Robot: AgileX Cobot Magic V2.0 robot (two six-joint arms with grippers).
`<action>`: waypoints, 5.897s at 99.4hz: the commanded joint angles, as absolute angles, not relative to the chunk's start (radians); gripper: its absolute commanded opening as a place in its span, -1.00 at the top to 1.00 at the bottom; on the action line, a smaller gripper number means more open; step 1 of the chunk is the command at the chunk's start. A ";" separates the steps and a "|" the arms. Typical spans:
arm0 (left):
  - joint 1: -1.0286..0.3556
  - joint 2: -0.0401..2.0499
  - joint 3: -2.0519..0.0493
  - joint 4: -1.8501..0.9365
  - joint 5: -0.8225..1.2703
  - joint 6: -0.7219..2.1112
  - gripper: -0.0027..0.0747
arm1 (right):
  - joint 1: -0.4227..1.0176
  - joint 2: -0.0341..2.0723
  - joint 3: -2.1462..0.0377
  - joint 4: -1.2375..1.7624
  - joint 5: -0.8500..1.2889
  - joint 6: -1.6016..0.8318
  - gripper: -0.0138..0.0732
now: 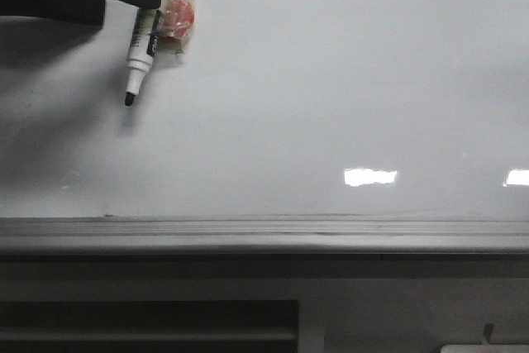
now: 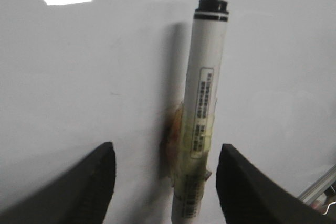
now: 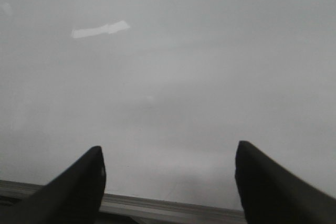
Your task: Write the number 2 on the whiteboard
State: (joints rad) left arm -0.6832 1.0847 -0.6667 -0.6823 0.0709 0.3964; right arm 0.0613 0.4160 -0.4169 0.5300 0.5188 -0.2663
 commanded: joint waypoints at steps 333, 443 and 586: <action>-0.766 1.301 -1.131 -0.720 0.816 0.969 0.98 | 0.295 1.279 -1.094 1.098 1.260 -0.965 0.84; -0.601 0.797 -0.788 -0.857 0.241 0.803 0.98 | 0.295 0.782 -0.745 1.121 0.490 -0.976 0.79; -0.601 0.709 -0.690 -0.867 0.189 0.803 0.98 | 0.297 0.894 -0.544 1.425 0.443 -1.226 0.79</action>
State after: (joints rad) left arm -0.6033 0.7136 -0.6636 -0.8399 0.2439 0.8143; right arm 0.3043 0.8539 -0.5199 1.3933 0.4191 -1.2130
